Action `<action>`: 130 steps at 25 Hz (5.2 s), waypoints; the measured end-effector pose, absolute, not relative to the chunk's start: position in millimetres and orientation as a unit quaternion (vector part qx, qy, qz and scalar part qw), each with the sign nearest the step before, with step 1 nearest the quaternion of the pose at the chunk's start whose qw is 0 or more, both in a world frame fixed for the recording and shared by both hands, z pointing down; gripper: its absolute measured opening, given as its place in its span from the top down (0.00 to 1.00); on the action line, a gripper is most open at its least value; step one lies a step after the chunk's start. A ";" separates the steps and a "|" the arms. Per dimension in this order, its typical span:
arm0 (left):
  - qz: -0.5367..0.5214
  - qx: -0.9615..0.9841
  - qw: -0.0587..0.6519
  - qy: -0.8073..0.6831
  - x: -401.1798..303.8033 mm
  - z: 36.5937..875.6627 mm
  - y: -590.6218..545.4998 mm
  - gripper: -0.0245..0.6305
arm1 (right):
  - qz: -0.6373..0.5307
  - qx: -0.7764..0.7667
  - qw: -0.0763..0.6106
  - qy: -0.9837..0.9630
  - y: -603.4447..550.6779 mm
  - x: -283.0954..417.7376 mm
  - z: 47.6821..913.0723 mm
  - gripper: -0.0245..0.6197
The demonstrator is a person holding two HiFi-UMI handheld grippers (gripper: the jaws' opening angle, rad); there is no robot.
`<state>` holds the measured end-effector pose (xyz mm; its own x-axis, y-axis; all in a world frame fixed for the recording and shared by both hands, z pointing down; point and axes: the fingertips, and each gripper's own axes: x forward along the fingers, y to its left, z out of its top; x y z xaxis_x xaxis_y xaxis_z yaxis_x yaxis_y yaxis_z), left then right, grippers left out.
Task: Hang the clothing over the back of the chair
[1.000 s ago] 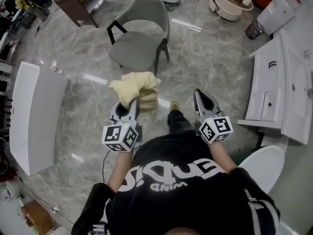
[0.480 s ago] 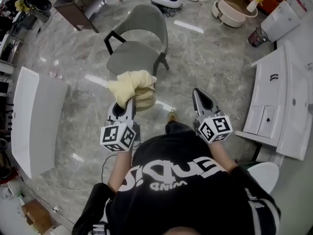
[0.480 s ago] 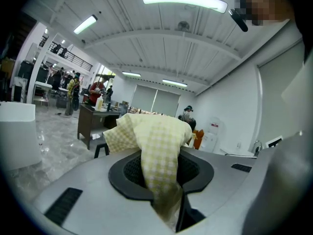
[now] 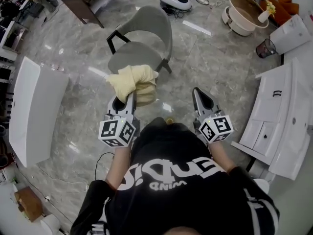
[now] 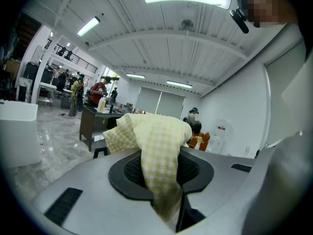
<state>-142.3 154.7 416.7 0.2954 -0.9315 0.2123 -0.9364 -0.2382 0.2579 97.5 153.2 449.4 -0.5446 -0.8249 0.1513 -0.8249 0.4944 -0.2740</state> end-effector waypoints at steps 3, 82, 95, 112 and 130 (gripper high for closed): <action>0.007 0.784 0.169 -0.597 -143.0 414.8 138.3 0.79 | 0.165 0.473 0.004 -0.866 136.2 95.1 453.0 0.94; 0.047 0.870 0.132 -0.473 -95.0 376.7 -374.9 0.79 | 0.158 0.481 0.007 -0.862 -266.8 87.5 430.5 0.94; 0.117 0.867 0.161 -0.457 -83.3 454.6 -418.9 0.79 | 0.165 0.486 0.012 -0.859 -284.8 95.2 435.3 0.94; 0.214 0.840 0.225 -0.445 -74.5 574.1 -448.0 0.78 | 0.179 0.504 0.025 -0.845 -302.9 110.9 447.7 0.94; 0.246 0.830 0.245 -0.437 -70.6 612.5 -456.3 0.75 | 0.191 0.512 0.031 -0.837 -304.1 114.0 456.7 0.94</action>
<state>-70.6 -456.3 612.5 0.4981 -0.6046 0.6215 -0.8451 -0.4989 0.1920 114.0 -304.1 456.7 -0.4735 -0.8452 0.2478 -0.8690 0.4025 -0.2879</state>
